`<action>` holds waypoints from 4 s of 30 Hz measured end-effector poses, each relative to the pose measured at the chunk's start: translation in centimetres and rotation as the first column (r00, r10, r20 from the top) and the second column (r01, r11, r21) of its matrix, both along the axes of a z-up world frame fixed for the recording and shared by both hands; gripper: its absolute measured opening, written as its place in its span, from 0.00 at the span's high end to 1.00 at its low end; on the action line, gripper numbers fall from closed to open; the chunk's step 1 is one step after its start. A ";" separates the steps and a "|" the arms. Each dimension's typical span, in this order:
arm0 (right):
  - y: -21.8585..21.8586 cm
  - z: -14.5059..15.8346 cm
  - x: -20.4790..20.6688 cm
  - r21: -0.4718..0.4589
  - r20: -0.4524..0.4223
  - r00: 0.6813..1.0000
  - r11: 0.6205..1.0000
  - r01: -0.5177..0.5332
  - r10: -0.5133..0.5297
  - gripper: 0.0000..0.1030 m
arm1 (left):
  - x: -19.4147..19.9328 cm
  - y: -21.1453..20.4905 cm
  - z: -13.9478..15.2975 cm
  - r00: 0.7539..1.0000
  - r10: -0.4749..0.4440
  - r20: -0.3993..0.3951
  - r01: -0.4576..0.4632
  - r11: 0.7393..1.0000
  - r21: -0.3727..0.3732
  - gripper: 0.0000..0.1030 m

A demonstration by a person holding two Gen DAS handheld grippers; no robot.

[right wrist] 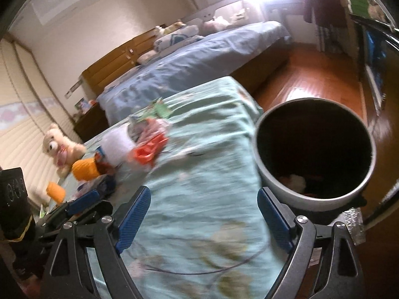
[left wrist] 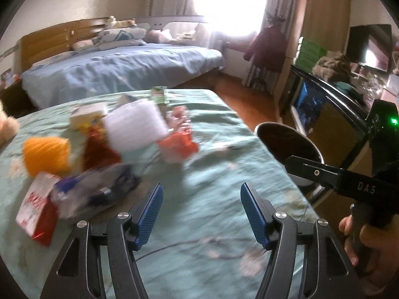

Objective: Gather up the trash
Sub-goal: 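Move both tools back to the table trash, then grasp the red-and-white box with the left tool while the right tool grasps the blue plastic bag, then carry the red-and-white box and blue bag over the round bin with both tools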

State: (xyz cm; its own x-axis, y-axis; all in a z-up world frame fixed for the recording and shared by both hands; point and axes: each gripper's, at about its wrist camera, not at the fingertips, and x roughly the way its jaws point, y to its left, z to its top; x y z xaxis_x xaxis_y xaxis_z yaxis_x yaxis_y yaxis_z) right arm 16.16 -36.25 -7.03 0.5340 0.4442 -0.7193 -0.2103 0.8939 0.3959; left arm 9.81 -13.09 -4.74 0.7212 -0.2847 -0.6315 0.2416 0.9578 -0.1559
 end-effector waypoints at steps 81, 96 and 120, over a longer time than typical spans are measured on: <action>3.2 -0.7 -1.6 0.139 0.008 0.992 0.982 -0.127 0.127 0.90 | -4.4 3.5 1.2 0.996 0.046 -0.082 -0.047 0.999 -0.020 0.50; -2.6 -0.2 -2.0 0.150 0.033 0.999 0.989 0.005 -0.010 0.91 | -2.7 -0.5 1.2 0.996 -0.032 -0.085 0.032 0.999 0.000 0.50; -9.4 0.6 -1.7 0.135 0.066 0.984 0.978 0.156 -0.166 0.91 | 2.0 -9.0 1.3 0.981 -0.176 -0.078 0.179 0.984 0.027 0.50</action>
